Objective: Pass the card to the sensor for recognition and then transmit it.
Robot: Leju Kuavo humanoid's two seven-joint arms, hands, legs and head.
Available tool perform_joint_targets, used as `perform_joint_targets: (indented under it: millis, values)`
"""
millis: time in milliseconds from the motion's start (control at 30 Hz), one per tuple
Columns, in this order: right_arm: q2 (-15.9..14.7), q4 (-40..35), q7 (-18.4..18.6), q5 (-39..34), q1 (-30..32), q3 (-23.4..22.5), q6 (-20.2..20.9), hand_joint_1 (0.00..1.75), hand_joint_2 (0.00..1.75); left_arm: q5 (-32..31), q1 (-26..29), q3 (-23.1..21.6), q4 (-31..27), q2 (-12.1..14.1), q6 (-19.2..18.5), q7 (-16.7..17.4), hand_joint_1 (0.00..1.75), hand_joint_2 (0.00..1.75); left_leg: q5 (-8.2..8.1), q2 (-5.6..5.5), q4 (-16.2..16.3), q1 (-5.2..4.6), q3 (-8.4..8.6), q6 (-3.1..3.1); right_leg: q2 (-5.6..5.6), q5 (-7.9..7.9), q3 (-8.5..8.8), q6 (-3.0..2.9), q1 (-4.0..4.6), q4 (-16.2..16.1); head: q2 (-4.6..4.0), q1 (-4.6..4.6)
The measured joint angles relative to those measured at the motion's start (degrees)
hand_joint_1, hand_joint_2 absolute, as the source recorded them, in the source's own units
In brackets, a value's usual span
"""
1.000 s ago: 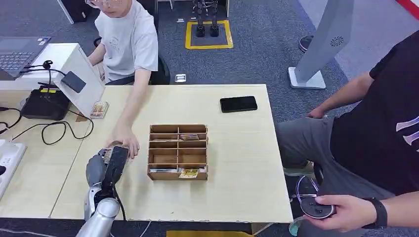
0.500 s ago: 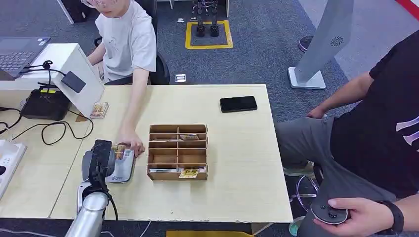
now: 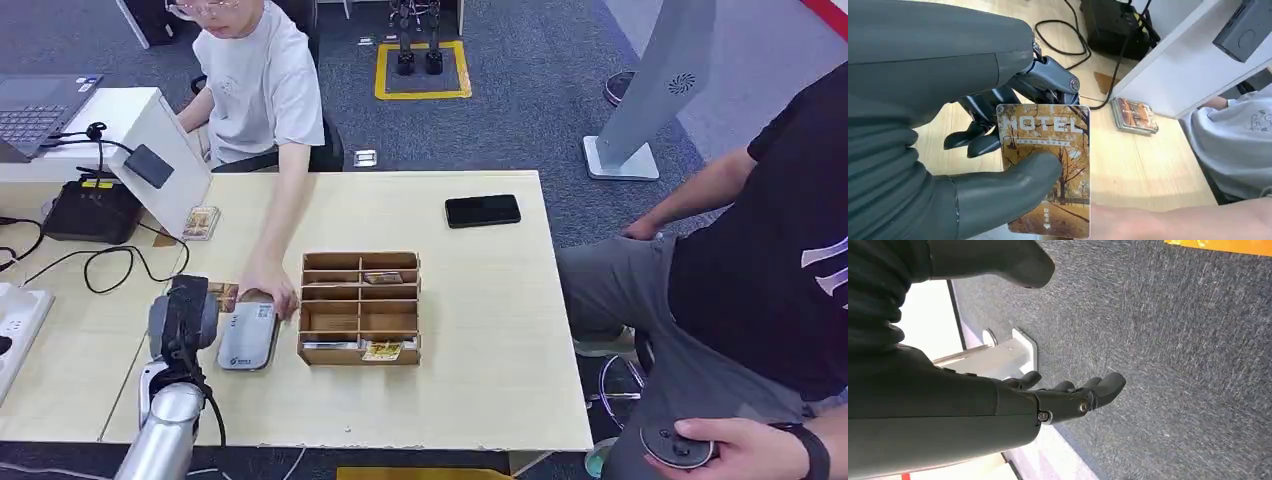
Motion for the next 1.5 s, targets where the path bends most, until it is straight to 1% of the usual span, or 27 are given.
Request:
perform_joint_targets:
  millis: [67, 233, 433, 533, 667, 733, 833, 1000, 1267, 1400, 1500]
  values:
    - [0.0, 0.0, -0.1, -0.1, 0.0, 0.0, 0.0, 0.0, 1.75, 0.2, 0.1, 0.1, 0.0, 0.2, -0.5, 0.2, 1.75, 1.75, 0.0, 0.0, 0.0, 0.0, -0.01, 0.0, 0.0, 0.0, 0.0, 0.0, 0.0, 0.0, 0.0, 0.02]
    - [0.0, 0.0, -0.2, -0.5, 0.3, 0.0, 0.0, 0.0, 1.75, 2.0, 2.2, 0.1, -0.4, 0.2, -4.2, 0.6, 1.75, 1.75, -0.01, 0.01, 0.0, 0.0, -0.01, 0.0, 0.01, -0.01, 0.0, 0.0, 0.0, 0.0, 0.0, 0.02]
    - [0.0, 0.0, -0.2, -0.5, 0.4, -0.1, 0.0, 0.0, 1.75, 2.4, 4.1, 0.1, -1.4, 0.6, -5.2, 1.2, 1.75, 1.75, -0.01, -0.01, 0.0, 0.0, -0.03, 0.01, 0.0, -0.01, -0.01, 0.01, 0.0, 0.0, 0.02, 0.0]
    - [0.0, 0.0, -0.3, -0.6, 0.4, -0.1, 0.0, 0.0, 1.75, 2.8, 5.0, 0.1, -2.3, 1.0, -7.0, 2.3, 1.75, 1.75, -0.01, 0.01, 0.0, 0.0, -0.02, 0.01, 0.01, -0.01, -0.01, 0.01, 0.0, 0.0, 0.0, 0.02]
    - [0.0, 0.0, -0.2, -0.5, 0.5, -0.1, 0.0, 0.0, 1.75, 0.6, 5.8, 0.1, -2.9, 1.7, -7.6, 3.4, 1.75, 1.75, 0.0, -0.01, 0.0, 0.0, -0.01, 0.01, -0.02, -0.01, 0.0, 0.01, 0.0, 0.0, 0.0, 0.02]
    - [0.0, 0.0, -0.3, -0.5, 0.5, -0.1, 0.1, 0.0, 1.75, -1.8, 5.9, 0.1, -3.0, 1.7, -7.2, 4.3, 1.75, 1.75, 0.0, -0.02, 0.0, 0.0, -0.02, 0.01, -0.02, -0.01, 0.0, 0.01, 0.0, 0.0, 0.0, 0.0]
    - [0.0, 0.0, -0.3, -0.3, 0.5, -0.1, 0.2, 0.0, 1.75, -6.4, 5.9, 0.1, -2.8, 1.6, -5.7, 5.8, 1.75, 1.75, -0.01, -0.01, 0.0, 0.0, -0.01, 0.01, -0.01, -0.01, 0.0, 0.01, 0.0, 0.0, 0.0, 0.0]
    - [0.0, 0.0, -0.1, 0.2, 0.4, -0.1, 0.3, 0.0, 1.75, -11.5, 5.8, 0.1, -1.0, 1.1, -3.8, 6.4, 1.75, 1.75, -0.01, -0.01, 0.0, -0.01, -0.01, 0.01, -0.01, -0.01, 0.01, 0.01, 0.0, 0.0, 0.0, 0.02]
    - [0.0, 0.0, 0.2, 0.4, 0.3, -0.1, 0.3, 0.0, 1.75, -13.2, 5.3, 0.1, 0.9, 0.5, -3.5, 6.7, 1.75, 1.75, -0.01, -0.02, 0.0, 0.0, 0.0, 0.01, -0.01, -0.01, 0.02, 0.01, 0.0, 0.0, 0.0, 0.0]
    - [0.0, 0.0, 0.2, 0.7, 0.3, -0.1, 0.4, 0.0, 1.75, -17.4, 4.9, 0.1, 2.3, 0.1, -3.2, 7.7, 1.75, 1.75, -0.01, -0.02, 0.0, 0.0, 0.0, 0.01, -0.02, -0.01, 0.03, 0.01, 0.0, 0.0, 0.0, 0.0]
    - [0.0, 0.0, 0.2, 0.7, 0.3, -0.1, 0.5, 0.0, 1.75, -20.1, 4.8, 0.1, 3.5, -0.5, -2.3, 7.9, 1.75, 1.75, -0.01, -0.02, 0.0, -0.01, 0.01, 0.01, -0.02, -0.01, 0.03, 0.01, 0.0, 0.0, 0.0, 0.0]
